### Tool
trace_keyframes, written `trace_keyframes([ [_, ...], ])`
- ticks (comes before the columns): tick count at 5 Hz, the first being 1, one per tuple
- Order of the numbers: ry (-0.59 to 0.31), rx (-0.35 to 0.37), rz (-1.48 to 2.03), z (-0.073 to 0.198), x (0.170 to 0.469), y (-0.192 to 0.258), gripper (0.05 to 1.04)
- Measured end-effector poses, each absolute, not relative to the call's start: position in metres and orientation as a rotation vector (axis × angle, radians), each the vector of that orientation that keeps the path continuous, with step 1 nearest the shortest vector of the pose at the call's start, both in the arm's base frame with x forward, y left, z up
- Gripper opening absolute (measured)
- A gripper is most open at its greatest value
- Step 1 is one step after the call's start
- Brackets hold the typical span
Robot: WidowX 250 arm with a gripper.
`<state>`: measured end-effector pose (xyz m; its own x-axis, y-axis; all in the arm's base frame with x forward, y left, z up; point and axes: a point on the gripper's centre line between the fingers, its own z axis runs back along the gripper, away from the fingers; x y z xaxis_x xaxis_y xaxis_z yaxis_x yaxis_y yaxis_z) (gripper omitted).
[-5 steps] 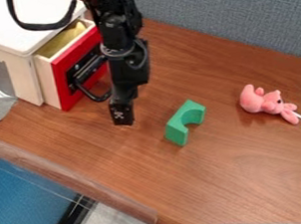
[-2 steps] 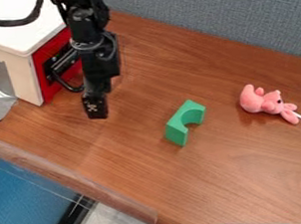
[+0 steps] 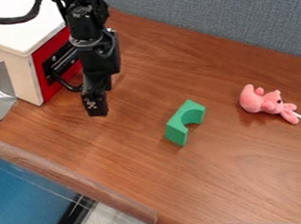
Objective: Close the drawer
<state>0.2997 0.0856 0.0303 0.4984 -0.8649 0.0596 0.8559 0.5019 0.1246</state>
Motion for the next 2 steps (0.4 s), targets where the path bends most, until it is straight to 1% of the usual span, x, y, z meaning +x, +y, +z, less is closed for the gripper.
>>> trace_keyframes([
  [1, -0.133, 0.041, -1.019, 0.031, 0.297, 0.078, 0.999],
  [2, -0.178, 0.045, -1.015, 0.053, 0.298, 0.061, 0.999],
])
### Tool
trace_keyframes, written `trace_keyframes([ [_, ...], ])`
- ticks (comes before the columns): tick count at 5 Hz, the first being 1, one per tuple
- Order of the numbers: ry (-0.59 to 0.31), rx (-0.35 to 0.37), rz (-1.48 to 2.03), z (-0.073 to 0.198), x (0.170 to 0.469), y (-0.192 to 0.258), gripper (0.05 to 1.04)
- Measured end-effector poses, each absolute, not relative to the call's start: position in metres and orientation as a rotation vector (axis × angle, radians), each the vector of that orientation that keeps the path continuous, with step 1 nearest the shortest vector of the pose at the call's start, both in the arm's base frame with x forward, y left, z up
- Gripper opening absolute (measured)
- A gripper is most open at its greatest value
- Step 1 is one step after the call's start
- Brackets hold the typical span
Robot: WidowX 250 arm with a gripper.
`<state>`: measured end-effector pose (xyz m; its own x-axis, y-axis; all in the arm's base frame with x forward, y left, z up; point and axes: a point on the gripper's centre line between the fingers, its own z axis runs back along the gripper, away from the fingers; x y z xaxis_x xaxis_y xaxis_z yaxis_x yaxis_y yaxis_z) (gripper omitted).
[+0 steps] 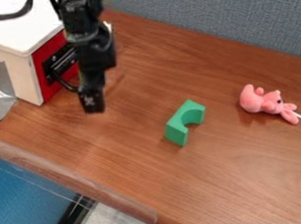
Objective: Close the drawer
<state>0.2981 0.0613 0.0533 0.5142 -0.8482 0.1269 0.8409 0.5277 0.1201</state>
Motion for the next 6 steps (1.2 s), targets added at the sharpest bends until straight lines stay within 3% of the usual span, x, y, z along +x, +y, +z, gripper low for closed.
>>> trace_keyframes([
  [3, -0.047, 0.053, -0.756, 0.102, 0.259, 0.030, 0.999],
  [6, -0.051, -0.032, -0.546, 0.137, 0.195, 0.006, 0.999],
])
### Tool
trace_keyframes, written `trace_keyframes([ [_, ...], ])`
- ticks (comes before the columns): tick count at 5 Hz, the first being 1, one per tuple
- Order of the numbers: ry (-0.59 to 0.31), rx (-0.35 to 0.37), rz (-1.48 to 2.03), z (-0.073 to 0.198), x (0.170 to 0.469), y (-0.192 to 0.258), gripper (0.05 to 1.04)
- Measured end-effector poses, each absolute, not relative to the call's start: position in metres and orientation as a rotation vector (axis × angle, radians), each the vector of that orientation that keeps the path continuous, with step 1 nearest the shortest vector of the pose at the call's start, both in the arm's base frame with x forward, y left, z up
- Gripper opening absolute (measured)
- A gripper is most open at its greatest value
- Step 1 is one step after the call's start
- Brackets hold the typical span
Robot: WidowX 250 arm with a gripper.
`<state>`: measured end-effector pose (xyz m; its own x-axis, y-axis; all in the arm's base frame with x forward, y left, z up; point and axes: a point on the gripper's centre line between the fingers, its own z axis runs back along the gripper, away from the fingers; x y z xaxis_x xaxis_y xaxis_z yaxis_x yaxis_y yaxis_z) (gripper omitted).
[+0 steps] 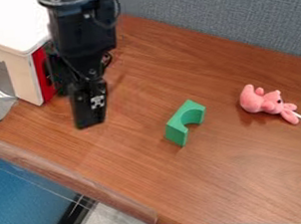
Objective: Close the drawer
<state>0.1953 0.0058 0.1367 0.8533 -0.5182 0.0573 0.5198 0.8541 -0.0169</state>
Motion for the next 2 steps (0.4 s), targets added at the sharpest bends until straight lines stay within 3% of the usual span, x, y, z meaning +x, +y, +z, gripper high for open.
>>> trace_keyframes([
  [2, -0.050, -0.011, -0.368, 0.154, 0.161, 0.001, 0.999],
])
